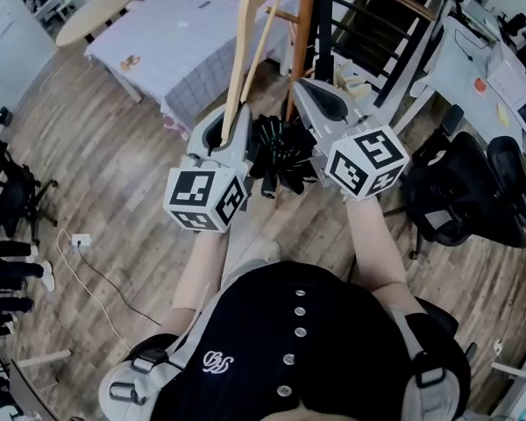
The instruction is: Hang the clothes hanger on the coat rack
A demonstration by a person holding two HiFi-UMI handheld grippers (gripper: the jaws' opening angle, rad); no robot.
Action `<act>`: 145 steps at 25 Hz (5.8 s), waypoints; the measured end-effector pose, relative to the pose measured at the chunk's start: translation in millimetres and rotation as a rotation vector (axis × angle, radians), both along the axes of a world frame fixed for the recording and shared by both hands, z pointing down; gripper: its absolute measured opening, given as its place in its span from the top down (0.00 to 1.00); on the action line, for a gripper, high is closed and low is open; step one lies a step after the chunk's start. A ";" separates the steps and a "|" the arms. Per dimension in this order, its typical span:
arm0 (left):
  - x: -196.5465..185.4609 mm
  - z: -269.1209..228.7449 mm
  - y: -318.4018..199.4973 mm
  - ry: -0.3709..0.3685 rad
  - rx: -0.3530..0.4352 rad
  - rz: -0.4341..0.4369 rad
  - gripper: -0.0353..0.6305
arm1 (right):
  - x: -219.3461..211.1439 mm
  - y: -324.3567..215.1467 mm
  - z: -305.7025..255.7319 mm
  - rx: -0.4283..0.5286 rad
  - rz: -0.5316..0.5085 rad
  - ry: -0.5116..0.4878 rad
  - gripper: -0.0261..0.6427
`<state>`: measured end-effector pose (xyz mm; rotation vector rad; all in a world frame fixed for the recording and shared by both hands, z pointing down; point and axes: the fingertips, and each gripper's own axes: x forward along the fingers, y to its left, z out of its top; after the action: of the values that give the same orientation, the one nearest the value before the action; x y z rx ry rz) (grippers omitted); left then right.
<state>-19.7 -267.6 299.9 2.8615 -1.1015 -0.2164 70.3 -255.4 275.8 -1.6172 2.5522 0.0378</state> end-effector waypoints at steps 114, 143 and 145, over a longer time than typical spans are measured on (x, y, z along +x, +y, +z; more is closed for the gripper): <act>80.8 -180.1 -207.4 -0.127 0.370 -0.177 0.89 | 48.0 -146.3 -128.7 0.284 -0.145 -0.017 0.96; 108.8 -163.5 -190.9 -0.065 0.373 -0.179 0.84 | 54.3 -137.4 -112.1 0.233 -0.134 -0.032 0.96; 108.9 -167.4 -184.7 -0.040 0.388 -0.170 0.84 | 56.0 -136.4 -111.6 0.230 -0.129 -0.037 0.96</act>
<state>89.2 -452.3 132.5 3.1100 -1.4576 -0.4286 126.3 -391.9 164.2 -1.3564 2.5103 0.2755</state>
